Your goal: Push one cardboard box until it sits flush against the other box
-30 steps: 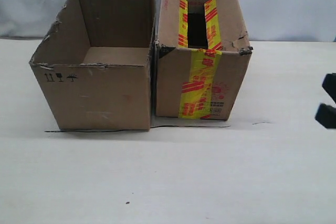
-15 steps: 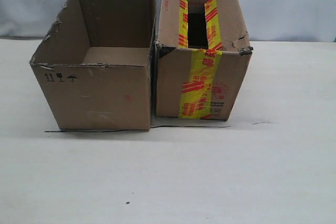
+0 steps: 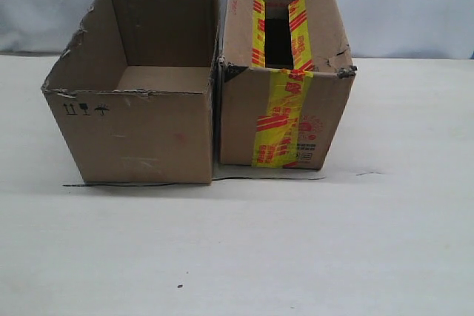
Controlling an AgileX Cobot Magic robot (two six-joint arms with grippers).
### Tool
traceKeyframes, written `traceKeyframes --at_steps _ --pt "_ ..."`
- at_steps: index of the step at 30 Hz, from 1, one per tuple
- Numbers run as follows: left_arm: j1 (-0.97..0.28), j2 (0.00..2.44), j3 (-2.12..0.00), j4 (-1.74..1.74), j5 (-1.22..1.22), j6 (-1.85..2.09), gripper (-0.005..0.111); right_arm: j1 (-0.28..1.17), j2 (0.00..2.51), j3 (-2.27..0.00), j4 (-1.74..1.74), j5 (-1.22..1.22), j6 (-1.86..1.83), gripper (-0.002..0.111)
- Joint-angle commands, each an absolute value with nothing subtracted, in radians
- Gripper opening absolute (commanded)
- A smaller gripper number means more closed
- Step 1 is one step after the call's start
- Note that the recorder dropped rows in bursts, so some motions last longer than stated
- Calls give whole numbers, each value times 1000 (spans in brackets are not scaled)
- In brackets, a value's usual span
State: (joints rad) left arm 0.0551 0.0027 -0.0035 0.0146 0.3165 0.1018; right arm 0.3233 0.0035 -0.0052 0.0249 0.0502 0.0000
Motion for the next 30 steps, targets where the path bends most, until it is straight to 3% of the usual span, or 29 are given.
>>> traceKeyframes --at_steps 1,6,30 --pt "55 0 0 7 309 99 0 196 0 0 19 98 0 0" --pt "55 0 0 7 309 99 0 138 0 0 54 117 0 0" --pt "55 0 0 7 309 99 0 138 0 0 54 192 0 0"
